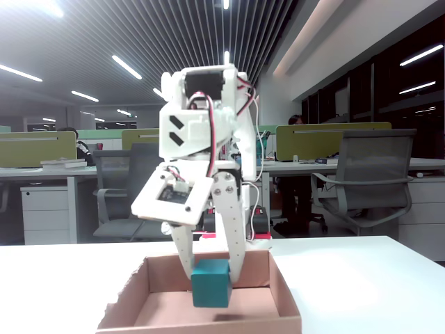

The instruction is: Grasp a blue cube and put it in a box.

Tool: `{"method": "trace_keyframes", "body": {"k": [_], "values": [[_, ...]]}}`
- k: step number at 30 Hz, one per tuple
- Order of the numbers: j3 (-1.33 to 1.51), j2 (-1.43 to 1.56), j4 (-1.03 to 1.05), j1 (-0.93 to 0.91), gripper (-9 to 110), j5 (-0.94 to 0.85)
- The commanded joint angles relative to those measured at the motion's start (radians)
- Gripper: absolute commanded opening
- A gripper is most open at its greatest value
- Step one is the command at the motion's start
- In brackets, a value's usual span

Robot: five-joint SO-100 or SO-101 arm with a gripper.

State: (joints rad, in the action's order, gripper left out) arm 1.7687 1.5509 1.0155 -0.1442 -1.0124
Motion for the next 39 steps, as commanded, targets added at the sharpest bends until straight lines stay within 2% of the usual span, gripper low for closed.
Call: {"method": "trace_keyframes", "body": {"k": [1, 39], "values": [[0.005, 0.061, -0.032, -0.011, 14, -0.003], [0.138, -0.029, -0.238, -0.052, 16, -0.011]]}}
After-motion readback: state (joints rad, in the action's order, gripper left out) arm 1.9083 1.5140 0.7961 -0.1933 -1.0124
